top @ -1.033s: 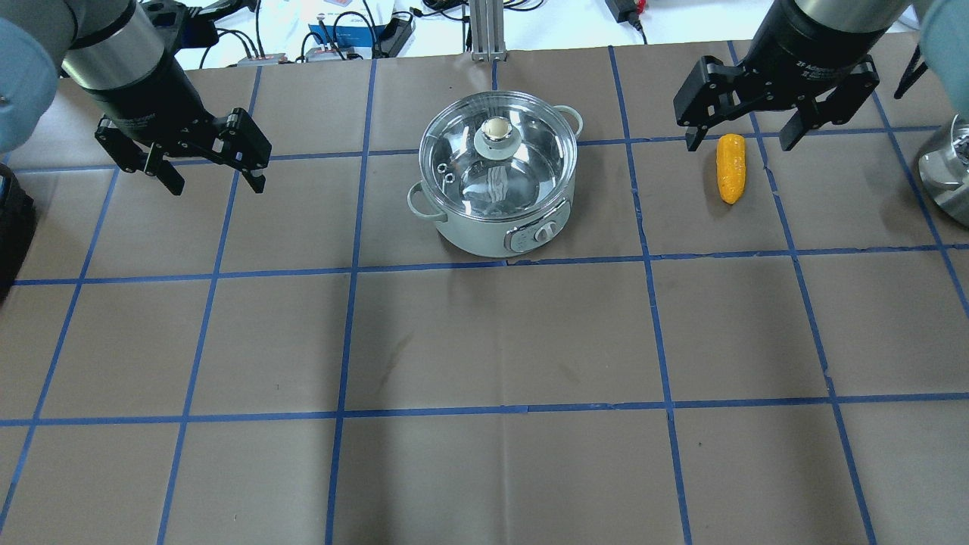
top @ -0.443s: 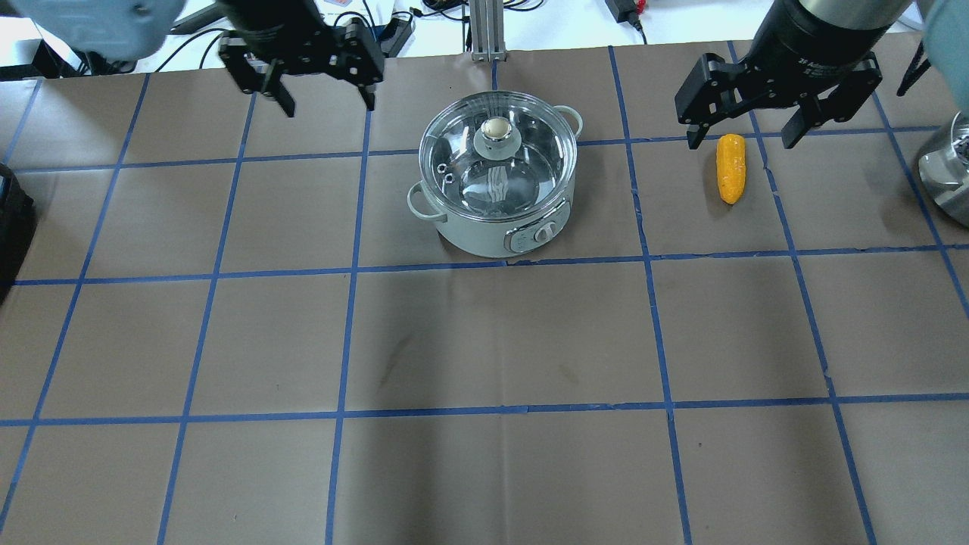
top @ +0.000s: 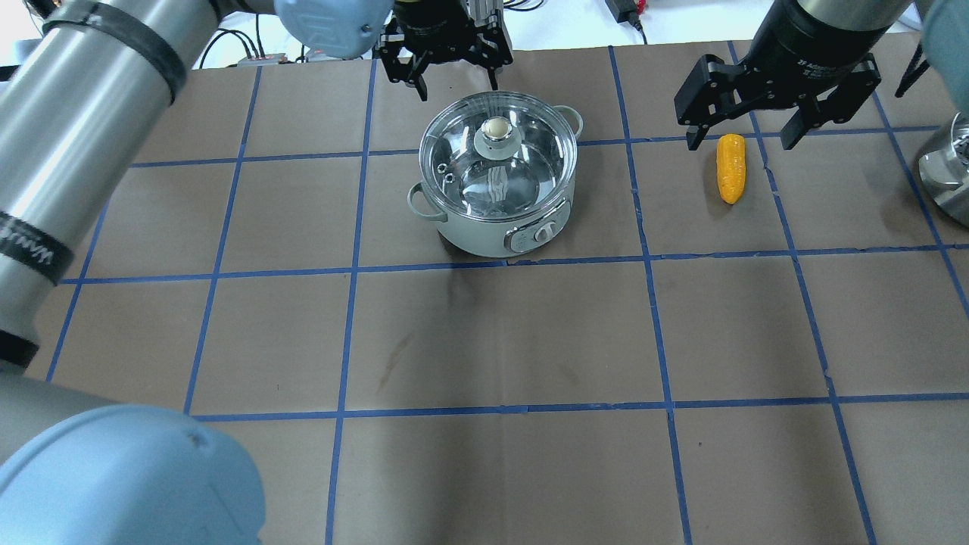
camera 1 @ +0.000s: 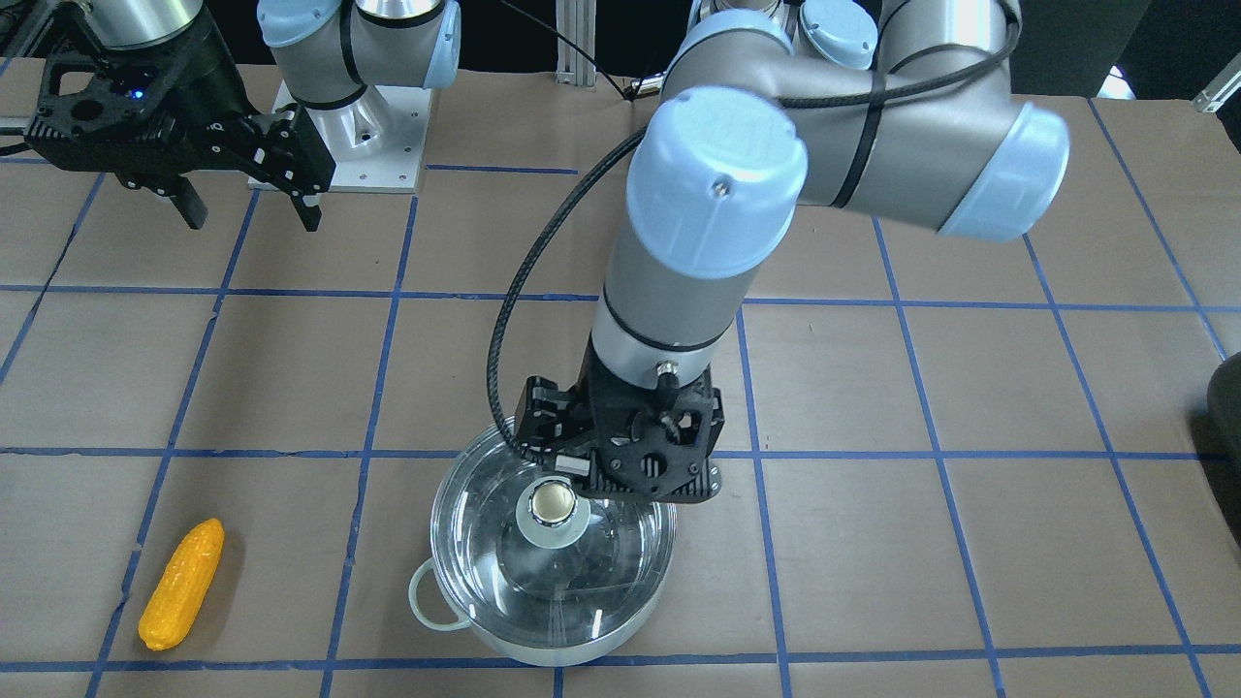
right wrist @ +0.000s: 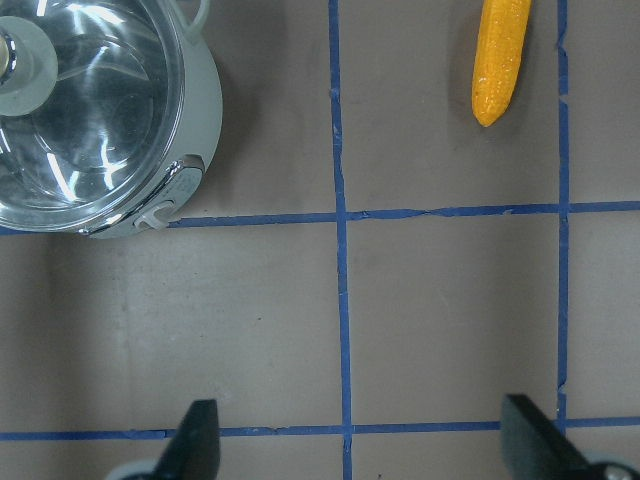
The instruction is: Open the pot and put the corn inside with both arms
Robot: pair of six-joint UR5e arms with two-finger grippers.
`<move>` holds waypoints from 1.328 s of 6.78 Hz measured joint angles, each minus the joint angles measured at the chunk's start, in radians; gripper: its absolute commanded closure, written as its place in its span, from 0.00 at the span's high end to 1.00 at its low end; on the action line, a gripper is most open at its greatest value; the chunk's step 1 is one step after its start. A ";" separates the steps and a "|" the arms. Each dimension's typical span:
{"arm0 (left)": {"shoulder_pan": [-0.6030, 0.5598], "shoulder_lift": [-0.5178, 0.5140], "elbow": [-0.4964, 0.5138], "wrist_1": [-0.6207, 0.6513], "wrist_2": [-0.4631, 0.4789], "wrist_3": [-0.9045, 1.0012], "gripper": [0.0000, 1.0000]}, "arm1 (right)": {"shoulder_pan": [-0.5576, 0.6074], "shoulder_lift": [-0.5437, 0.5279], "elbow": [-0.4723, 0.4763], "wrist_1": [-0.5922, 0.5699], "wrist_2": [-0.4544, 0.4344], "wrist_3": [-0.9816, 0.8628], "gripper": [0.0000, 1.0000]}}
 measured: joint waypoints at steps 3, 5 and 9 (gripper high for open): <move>-0.022 -0.069 0.003 0.098 -0.041 -0.061 1.00 | 0.000 0.000 0.004 0.000 0.001 0.000 1.00; -0.023 -0.090 -0.002 0.107 -0.047 -0.057 0.99 | 0.000 0.001 0.009 0.000 -0.002 -0.002 1.00; -0.024 -0.093 -0.041 0.105 -0.045 -0.068 0.50 | -0.042 0.019 0.004 -0.004 -0.034 -0.054 0.91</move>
